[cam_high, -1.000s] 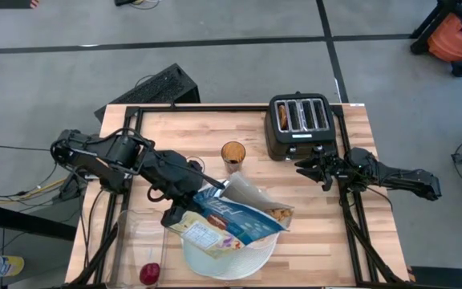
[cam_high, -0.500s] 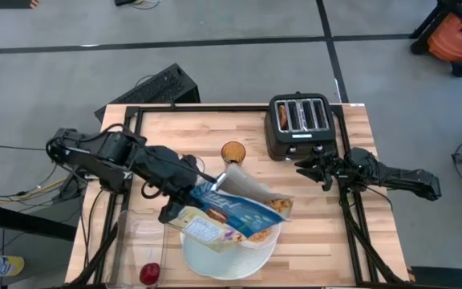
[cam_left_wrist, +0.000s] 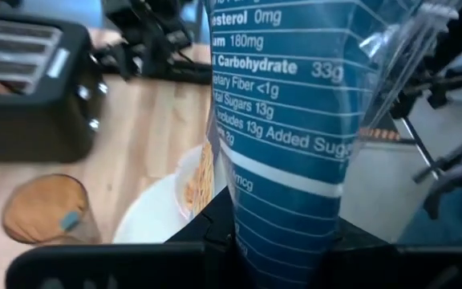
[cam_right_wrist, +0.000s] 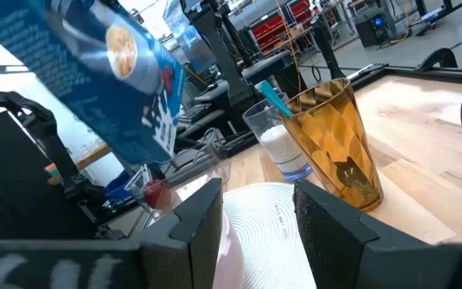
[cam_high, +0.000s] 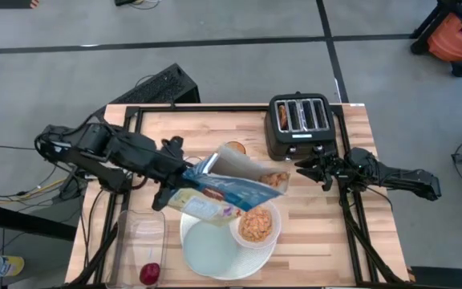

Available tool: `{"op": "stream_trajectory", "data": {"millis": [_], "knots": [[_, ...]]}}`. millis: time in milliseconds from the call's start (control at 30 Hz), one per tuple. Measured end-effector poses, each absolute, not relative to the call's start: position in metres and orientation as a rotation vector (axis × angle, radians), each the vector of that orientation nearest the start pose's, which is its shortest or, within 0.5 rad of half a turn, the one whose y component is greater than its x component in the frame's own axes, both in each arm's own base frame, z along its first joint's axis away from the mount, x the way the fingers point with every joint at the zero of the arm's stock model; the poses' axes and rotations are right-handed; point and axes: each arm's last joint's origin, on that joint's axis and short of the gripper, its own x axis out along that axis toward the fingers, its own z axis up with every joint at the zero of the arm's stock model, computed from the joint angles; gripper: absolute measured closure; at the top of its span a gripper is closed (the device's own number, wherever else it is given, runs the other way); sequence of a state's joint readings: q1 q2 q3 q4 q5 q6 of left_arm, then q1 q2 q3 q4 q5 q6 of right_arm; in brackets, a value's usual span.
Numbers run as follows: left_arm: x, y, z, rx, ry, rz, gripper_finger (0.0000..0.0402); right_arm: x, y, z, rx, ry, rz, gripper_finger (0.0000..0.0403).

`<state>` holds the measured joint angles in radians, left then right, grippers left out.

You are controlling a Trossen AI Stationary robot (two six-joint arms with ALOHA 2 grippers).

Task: Arrange a breakfast setting
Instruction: Pour the cereal into the white bowl

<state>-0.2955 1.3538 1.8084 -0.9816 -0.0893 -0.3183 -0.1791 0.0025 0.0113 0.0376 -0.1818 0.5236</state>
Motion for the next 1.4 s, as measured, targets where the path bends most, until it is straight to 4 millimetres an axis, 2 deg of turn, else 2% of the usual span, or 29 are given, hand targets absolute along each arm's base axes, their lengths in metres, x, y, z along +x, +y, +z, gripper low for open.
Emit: {"op": "stream_trajectory", "data": {"millis": [133, 400, 933, 1167, 1400], "knots": [[0.227, -0.065, 0.478, -0.206, 0.510, -0.087, 0.0357, 0.096, -0.012, 0.171, 0.515, -0.044, 0.015, 0.0225], [0.224, -0.064, 0.479, -0.195, 0.505, -0.070, 0.0399, 0.096, -0.012, 0.171, 0.515, -0.044, 0.015, 0.0225], [0.210, -0.056, 0.490, -0.179, 0.422, 0.015, 0.0401, 0.096, -0.012, 0.171, 0.515, -0.044, 0.014, 0.0225], [0.195, -0.048, 0.499, -0.164, 0.349, 0.142, 0.0401, 0.096, -0.012, 0.171, 0.515, -0.044, 0.015, 0.0225], [0.178, -0.036, 0.506, -0.133, 0.269, 0.371, 0.0401, 0.096, -0.012, 0.171, 0.515, -0.044, 0.015, 0.0225]]}}
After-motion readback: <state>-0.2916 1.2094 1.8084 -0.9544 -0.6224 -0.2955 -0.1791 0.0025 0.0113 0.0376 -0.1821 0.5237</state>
